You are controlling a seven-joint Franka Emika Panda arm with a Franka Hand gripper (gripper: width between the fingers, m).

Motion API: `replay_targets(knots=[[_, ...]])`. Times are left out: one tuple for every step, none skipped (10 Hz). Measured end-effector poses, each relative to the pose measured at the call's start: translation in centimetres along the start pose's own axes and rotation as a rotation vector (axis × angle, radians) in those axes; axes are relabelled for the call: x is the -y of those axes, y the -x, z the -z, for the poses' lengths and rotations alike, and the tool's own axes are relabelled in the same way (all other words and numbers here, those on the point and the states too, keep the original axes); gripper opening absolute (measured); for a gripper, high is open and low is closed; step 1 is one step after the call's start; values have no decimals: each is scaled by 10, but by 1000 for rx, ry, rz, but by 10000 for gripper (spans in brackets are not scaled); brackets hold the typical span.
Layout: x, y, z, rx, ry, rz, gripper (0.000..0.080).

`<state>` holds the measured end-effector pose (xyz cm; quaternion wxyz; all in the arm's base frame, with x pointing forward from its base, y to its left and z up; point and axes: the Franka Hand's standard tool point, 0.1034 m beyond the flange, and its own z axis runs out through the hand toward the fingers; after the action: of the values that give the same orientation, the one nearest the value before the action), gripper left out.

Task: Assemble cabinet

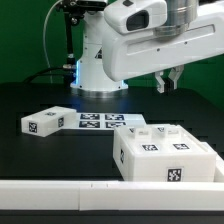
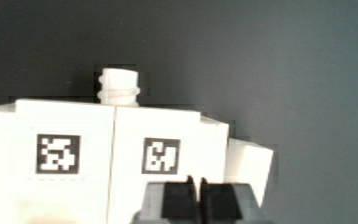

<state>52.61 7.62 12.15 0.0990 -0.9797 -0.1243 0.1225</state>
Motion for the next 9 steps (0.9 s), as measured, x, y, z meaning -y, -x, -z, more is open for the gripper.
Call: replay_targets(knots=[[0,0,0,1,0,0,2],[0,1,-1,2,0,-1,131],[-6,6,-6,-32,10,13,131],[-15,22,-13,-57,26,6,270],[-18,31,-25,-95,49,-5,417],[-12,38,-45,-118,66,-6,417],[-12,40,-44,-98,58,-6,595],[-14,37,-40,-105,59,-8,747],[-17,34,-44,-146,69,-18,783]])
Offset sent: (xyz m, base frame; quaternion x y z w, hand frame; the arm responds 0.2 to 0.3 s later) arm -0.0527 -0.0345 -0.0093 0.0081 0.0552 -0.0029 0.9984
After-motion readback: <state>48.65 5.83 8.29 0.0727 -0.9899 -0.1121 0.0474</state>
